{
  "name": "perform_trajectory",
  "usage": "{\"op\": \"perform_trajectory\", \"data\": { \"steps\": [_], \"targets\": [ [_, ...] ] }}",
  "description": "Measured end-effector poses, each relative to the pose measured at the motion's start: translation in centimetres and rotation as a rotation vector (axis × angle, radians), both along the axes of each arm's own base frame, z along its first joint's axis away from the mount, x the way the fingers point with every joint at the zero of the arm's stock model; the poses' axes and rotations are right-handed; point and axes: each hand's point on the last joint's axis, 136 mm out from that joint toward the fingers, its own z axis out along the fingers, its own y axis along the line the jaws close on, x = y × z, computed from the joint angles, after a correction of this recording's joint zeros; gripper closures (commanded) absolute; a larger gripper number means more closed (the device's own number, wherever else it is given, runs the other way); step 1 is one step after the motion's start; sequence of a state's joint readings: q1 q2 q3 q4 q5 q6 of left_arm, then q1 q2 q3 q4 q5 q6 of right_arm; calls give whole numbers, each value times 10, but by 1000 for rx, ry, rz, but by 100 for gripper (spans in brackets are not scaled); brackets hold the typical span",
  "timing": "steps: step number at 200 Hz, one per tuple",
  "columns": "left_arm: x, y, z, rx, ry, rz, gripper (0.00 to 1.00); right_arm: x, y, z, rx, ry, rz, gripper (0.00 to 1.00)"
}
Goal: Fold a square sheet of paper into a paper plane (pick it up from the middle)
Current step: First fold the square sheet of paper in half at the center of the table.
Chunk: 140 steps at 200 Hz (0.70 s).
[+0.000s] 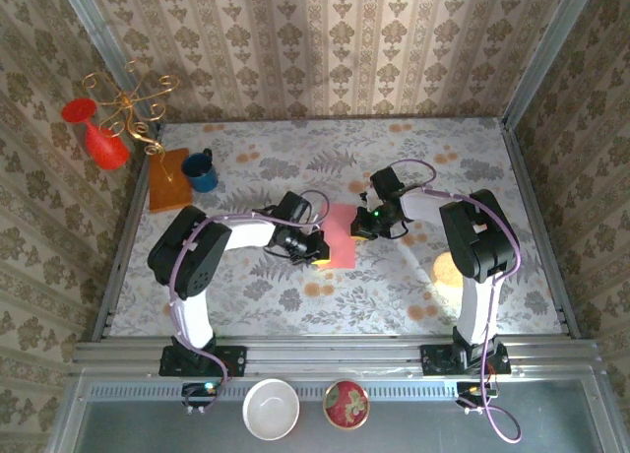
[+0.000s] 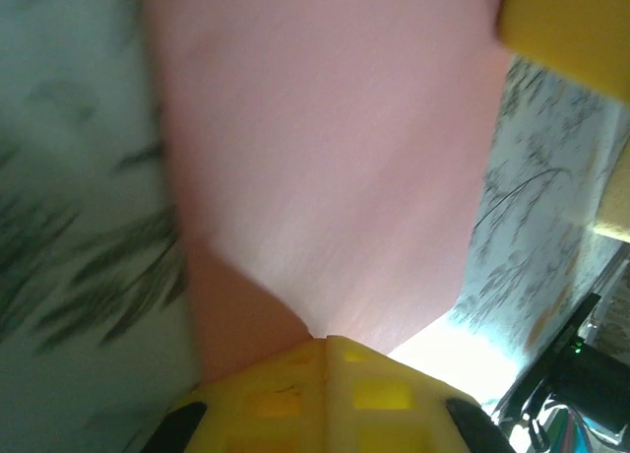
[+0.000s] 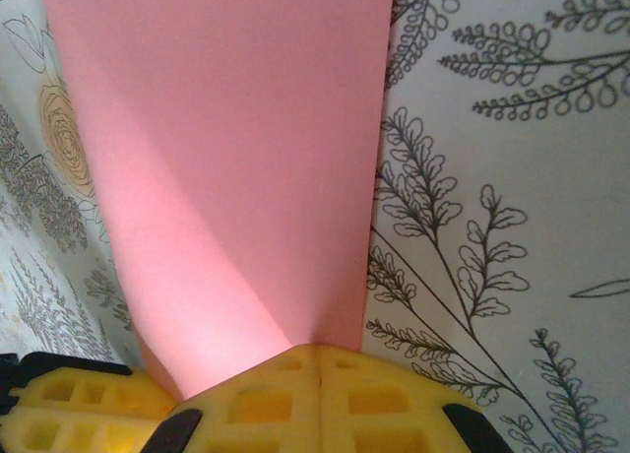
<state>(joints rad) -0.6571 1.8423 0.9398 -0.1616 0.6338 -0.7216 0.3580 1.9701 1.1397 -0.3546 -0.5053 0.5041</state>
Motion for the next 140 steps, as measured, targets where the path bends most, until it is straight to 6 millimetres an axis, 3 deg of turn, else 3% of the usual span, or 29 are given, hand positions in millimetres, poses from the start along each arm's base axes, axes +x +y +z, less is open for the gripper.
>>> {"op": "perform_trajectory", "data": {
  "steps": [44,73,104,140],
  "targets": [
    [-25,42,0,71,25,33,96,1,0,2,-4,10,0,92],
    [-25,63,3,116,24,76,93,4,1,5,-5,12,0,92],
    [3,65,33,64,-79,151,81,7,6,10,-13,17,5,87],
    [46,40,64,-32,-193,191,67,25,19,19,-6,-9,1,77]
  ]
}}
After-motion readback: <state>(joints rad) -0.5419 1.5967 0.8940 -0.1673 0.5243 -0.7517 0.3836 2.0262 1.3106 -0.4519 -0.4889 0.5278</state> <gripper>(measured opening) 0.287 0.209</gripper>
